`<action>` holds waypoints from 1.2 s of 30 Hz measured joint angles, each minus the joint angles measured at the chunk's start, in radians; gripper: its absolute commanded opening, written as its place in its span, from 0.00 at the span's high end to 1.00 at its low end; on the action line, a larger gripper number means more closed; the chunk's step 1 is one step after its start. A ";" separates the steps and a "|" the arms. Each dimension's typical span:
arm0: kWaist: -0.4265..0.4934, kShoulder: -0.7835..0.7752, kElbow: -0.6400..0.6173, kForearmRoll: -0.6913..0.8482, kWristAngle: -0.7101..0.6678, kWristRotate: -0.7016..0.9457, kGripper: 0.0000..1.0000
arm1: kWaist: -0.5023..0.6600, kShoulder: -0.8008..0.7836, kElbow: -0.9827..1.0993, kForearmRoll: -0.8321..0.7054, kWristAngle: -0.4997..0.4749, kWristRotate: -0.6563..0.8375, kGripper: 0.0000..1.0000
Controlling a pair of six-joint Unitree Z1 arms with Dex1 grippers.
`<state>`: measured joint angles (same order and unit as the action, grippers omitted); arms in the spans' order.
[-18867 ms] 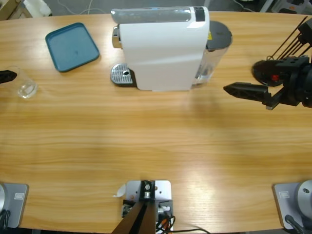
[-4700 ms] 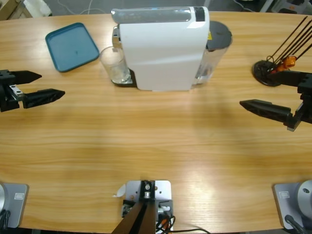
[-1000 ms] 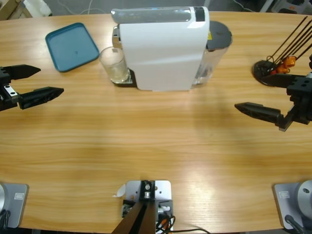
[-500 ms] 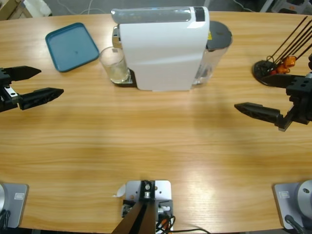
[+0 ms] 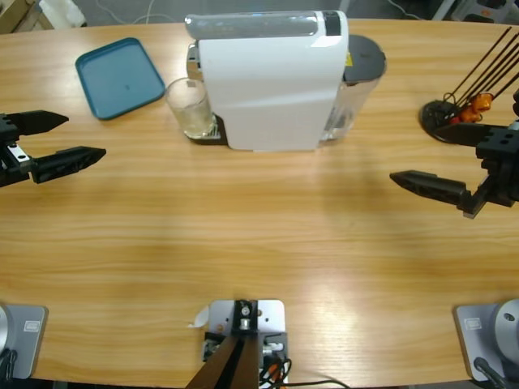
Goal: Pour coffee
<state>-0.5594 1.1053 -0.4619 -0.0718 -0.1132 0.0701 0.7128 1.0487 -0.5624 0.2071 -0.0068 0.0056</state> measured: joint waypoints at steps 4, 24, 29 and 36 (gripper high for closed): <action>0.000 0.000 0.000 0.000 0.000 0.000 0.09 | 0.000 0.000 0.000 0.000 0.000 0.000 0.02; 0.000 0.000 0.000 0.000 0.000 0.000 0.09 | 0.000 0.000 0.000 0.000 0.003 0.000 0.03; 0.000 0.012 0.000 -0.008 0.000 0.001 0.09 | 0.000 0.000 0.000 0.000 0.003 0.000 0.03; 0.000 0.079 0.000 -0.097 -0.002 0.025 0.09 | 0.000 0.000 0.000 0.000 0.005 0.000 0.00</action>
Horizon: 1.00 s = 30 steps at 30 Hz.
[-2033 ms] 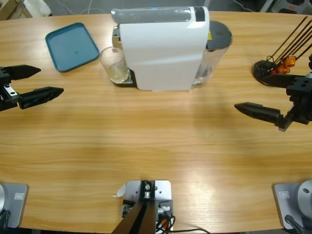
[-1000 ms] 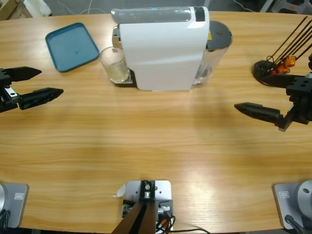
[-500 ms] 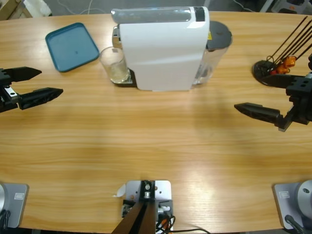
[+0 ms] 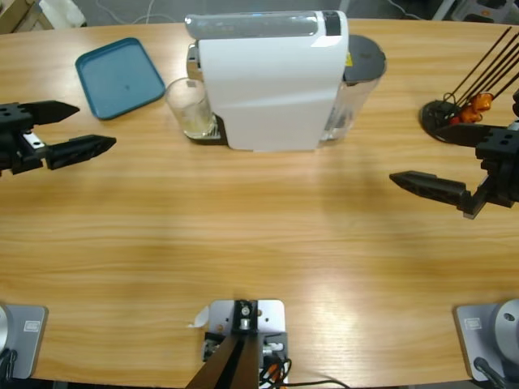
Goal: Pour coffee
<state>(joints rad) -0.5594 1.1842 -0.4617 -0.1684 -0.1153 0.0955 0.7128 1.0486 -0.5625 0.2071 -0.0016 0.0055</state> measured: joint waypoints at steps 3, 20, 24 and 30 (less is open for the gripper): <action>0.000 0.044 0.000 -0.033 -0.002 0.028 0.09 | 0.000 0.000 0.000 0.000 0.000 0.000 0.00; 0.003 0.301 0.008 -0.300 -0.115 0.034 0.09 | 0.000 0.011 0.000 0.000 0.000 0.000 0.00; 0.011 0.359 0.009 -0.370 -0.139 0.034 0.08 | 0.000 0.012 0.000 0.000 0.000 0.000 0.00; 0.035 0.437 0.009 -0.482 -0.167 0.034 0.08 | 0.000 0.014 0.000 0.000 0.000 0.000 0.00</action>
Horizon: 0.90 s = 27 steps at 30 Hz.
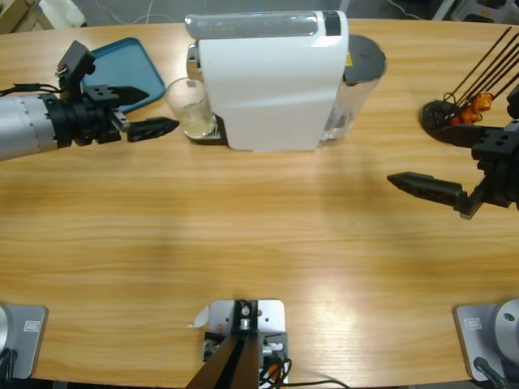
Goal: Pour coffee
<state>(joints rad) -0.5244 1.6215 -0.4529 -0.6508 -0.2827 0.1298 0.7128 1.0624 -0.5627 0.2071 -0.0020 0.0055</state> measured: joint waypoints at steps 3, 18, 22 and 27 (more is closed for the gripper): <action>0.003 0.043 0.000 -0.046 -0.031 0.000 0.08 | 0.000 0.000 0.000 0.000 0.000 0.000 0.00; 0.031 0.162 -0.064 -0.090 -0.080 -0.003 0.08 | 0.000 0.001 0.000 0.000 0.000 0.000 0.00; 0.031 0.178 -0.081 -0.090 -0.097 -0.003 0.08 | 0.000 0.009 0.000 0.000 0.000 0.000 0.00; 0.032 0.205 -0.116 -0.090 -0.123 -0.003 0.08 | 0.000 0.020 0.000 0.000 0.000 0.000 0.00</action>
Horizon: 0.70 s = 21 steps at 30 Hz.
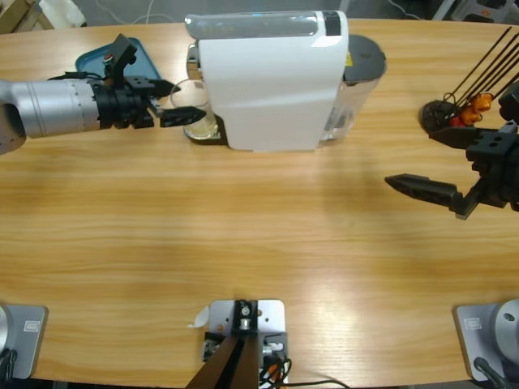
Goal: Pour coffee
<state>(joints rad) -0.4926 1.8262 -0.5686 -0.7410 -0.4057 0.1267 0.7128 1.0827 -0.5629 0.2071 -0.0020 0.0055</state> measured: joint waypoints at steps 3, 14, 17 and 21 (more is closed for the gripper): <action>0.000 0.020 -0.014 0.000 -0.003 0.000 0.09 | 0.000 0.008 0.000 0.000 0.000 0.000 0.00; 0.001 0.066 -0.047 0.000 -0.022 0.000 0.39 | 0.000 0.019 -0.001 0.000 0.000 0.000 0.00; 0.005 0.080 -0.048 0.000 -0.039 0.000 0.40 | 0.000 0.019 -0.001 0.000 0.000 0.000 0.00; 0.007 0.082 -0.051 -0.003 -0.039 0.000 0.40 | 0.000 0.019 -0.001 0.000 0.000 0.000 0.00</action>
<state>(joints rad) -0.4853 1.9087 -0.6192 -0.7436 -0.4452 0.1267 0.7128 1.1017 -0.5640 0.2071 -0.0020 0.0055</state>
